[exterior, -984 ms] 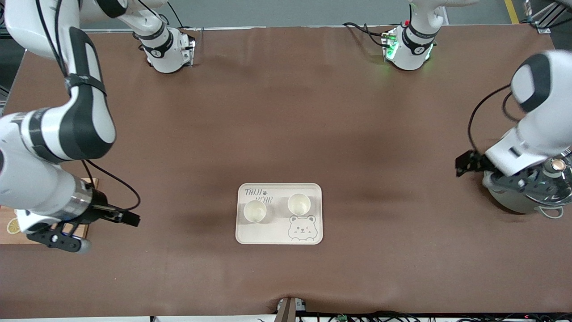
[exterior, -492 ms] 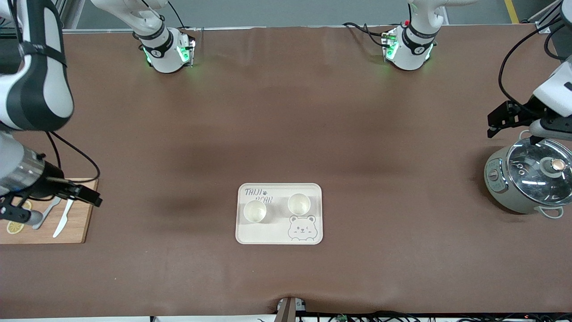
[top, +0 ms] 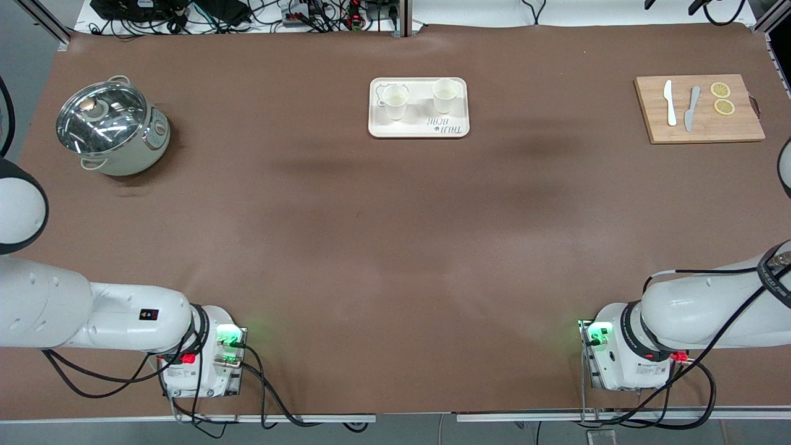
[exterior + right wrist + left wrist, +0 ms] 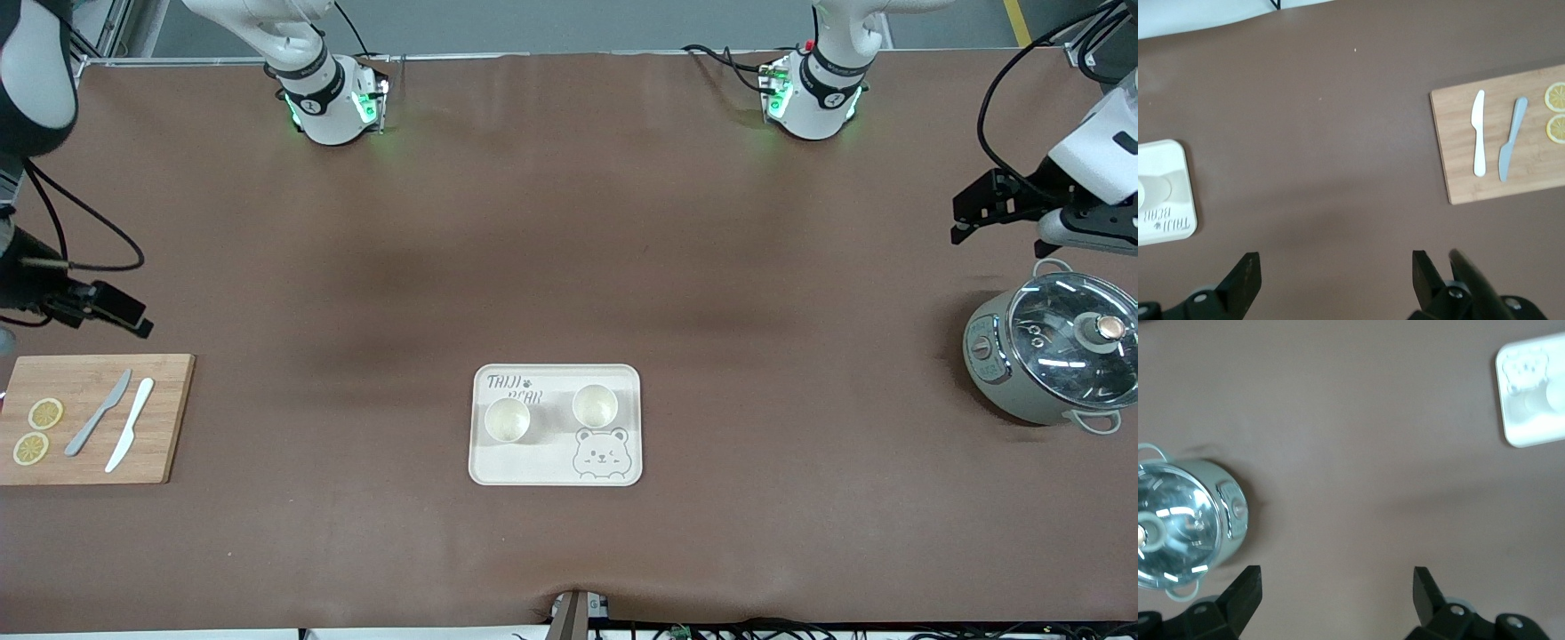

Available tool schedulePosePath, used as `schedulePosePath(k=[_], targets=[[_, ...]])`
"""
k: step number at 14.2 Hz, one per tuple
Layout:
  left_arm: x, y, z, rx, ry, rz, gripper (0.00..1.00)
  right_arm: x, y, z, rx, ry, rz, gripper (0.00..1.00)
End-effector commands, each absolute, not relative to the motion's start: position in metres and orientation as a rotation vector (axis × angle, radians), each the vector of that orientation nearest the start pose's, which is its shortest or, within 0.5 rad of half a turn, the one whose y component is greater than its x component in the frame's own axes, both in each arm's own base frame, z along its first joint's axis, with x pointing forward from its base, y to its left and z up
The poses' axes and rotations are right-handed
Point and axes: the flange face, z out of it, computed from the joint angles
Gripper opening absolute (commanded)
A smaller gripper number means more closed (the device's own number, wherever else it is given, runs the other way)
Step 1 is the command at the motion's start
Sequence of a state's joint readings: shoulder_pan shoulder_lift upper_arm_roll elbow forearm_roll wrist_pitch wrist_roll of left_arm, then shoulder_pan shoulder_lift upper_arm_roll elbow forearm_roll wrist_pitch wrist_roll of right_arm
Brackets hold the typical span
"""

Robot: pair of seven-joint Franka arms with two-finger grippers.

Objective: Place white IKEA cup upright on tray with both arms

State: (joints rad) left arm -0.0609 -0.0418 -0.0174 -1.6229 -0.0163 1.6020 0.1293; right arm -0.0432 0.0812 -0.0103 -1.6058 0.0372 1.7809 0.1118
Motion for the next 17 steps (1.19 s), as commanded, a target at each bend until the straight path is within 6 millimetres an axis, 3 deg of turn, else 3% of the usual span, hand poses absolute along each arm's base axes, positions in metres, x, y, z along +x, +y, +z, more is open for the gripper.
schedulePosePath(k=[1, 4, 8, 10, 12, 17], targets=[[0.543, -0.043, 0.631, -3.189, 0.306, 0.063, 1.00, 0.572, -0.026, 0.592, -3.096, 0.248, -0.061, 1.00], [0.548, -0.042, 0.622, -3.183, 0.304, 0.091, 1.00, 0.574, -0.030, 0.619, -3.097, 0.243, -0.104, 1.00], [0.550, -0.041, 0.629, -3.181, 0.310, 0.063, 1.00, 0.580, -0.027, 0.640, -3.136, 0.203, -0.063, 1.00], [0.551, -0.050, 0.631, -3.178, 0.319, 0.047, 1.00, 0.578, -0.022, 0.643, -3.136, 0.193, -0.065, 1.00], [0.559, -0.058, 0.618, -3.182, 0.299, 0.083, 1.00, 0.578, -0.018, 0.634, -3.135, 0.207, -0.044, 1.00], [0.561, -0.066, 0.622, -3.185, 0.267, 0.068, 1.00, 0.573, -0.017, 0.629, -3.136, 0.188, -0.068, 1.00]])
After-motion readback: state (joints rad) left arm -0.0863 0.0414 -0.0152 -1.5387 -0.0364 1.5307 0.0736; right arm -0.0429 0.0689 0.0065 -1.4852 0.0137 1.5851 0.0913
